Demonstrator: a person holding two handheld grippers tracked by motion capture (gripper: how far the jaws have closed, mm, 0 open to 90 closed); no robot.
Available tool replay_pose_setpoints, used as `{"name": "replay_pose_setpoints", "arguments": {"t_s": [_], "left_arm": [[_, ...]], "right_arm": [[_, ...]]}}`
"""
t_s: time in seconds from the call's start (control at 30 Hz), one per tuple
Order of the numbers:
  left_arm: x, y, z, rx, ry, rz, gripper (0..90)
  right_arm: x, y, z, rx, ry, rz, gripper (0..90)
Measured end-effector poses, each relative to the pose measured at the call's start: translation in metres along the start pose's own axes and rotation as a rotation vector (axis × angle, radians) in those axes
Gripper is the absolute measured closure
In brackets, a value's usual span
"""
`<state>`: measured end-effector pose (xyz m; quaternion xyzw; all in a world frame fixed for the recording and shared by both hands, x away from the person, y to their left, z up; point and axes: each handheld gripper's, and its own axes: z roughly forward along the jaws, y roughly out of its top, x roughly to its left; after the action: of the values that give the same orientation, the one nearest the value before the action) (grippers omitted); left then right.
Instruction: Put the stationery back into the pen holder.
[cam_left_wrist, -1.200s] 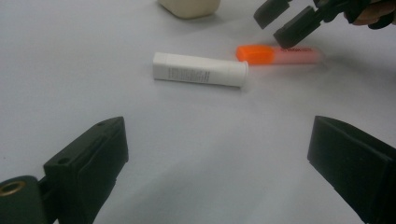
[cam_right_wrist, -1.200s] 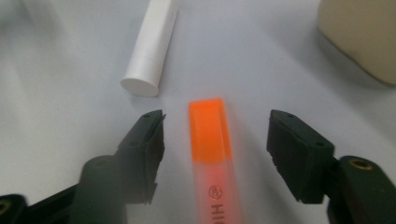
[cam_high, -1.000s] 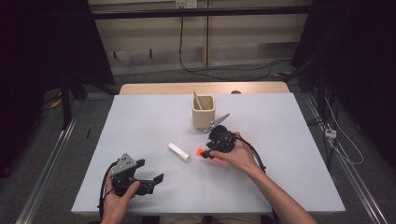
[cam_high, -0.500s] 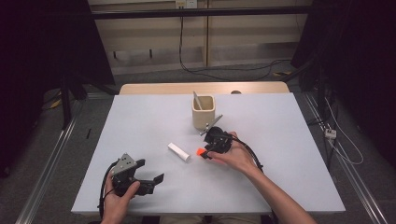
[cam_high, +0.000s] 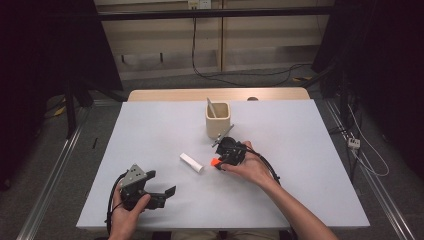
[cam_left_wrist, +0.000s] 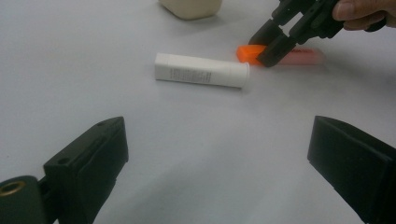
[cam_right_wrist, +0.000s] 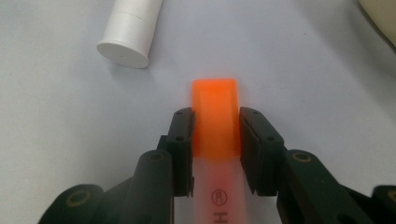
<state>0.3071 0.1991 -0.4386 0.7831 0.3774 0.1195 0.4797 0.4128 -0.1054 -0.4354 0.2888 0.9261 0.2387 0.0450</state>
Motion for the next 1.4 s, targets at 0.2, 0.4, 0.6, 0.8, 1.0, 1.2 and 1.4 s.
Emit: {"name": "replay_pose_setpoints", "arguments": {"t_s": [0.2,0.4,0.6,0.8,1.0,1.2,1.4], "left_arm": [[0.001,0.000,-0.001,0.003,0.003,-0.005,4.9],[0.002,0.000,-0.001,0.003,0.000,-0.007,5.0],[0.002,0.001,0.001,0.009,-0.005,0.003,5.0],[0.002,0.000,0.001,0.005,0.000,-0.007,5.0],[0.002,0.000,0.000,0.005,0.000,-0.009,4.9],[0.002,0.000,-0.001,0.006,0.002,-0.004,5.0],[0.003,0.000,0.000,0.007,0.002,-0.003,4.9]], "right_arm": [[0.002,0.002,0.000,0.015,-0.015,-0.012,67.7],[0.002,0.002,-0.001,0.014,-0.016,-0.015,67.8],[0.002,0.001,-0.003,0.002,-0.005,-0.013,67.8],[0.000,0.001,-0.011,-0.035,0.002,0.004,67.8],[0.000,-0.001,-0.018,-0.072,0.000,-0.001,67.9],[0.000,-0.001,-0.025,-0.104,0.004,-0.003,67.9],[-0.004,-0.002,-0.035,-0.149,0.005,0.013,67.9]]}}
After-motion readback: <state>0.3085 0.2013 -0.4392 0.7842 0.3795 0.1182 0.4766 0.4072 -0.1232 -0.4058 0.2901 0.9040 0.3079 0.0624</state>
